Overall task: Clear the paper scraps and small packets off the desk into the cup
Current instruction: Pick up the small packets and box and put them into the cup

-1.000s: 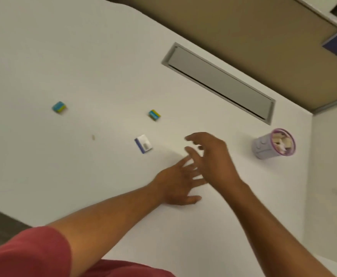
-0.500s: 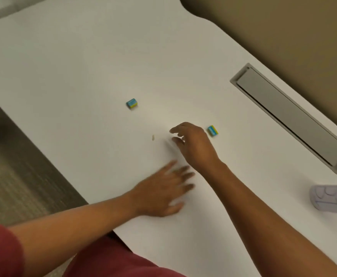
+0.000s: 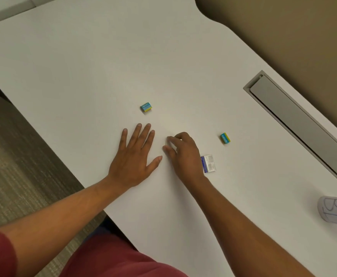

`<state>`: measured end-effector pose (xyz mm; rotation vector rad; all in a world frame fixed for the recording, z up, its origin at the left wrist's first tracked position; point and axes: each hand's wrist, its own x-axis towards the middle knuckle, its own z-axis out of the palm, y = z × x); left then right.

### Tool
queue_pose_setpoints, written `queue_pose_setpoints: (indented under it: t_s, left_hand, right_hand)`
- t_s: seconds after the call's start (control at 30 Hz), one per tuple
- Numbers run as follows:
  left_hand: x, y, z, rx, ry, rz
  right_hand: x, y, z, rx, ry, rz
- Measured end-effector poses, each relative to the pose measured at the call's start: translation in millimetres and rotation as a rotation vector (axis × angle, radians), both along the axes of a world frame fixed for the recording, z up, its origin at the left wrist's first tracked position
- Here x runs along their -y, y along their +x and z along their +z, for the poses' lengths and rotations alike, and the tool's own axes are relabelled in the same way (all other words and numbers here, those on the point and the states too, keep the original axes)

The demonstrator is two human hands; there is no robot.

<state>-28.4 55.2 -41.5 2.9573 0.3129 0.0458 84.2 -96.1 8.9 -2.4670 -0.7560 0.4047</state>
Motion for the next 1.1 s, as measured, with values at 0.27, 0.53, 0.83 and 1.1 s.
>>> queue_pose_setpoints:
  t_s: [0.27, 0.53, 0.83, 1.1]
  left_hand:
    - [-22, 25, 31, 0.214, -0.208, 0.216]
    - [-61, 90, 45, 0.052, -0.290, 0.200]
    - [-50, 107, 45, 0.127, -0.565, 0.102]
    - [0, 118, 65, 0.027, -0.978, 0.171]
  right_hand:
    - [-12, -4, -9, 0.051, 0.016, -0.094]
    - [-1, 1, 3, -0.005, 0.137, -0.301]
    - [90, 69, 10, 0.133, 0.016, -0.504]
    - [108, 76, -8, 0.156, -0.138, -0.303]
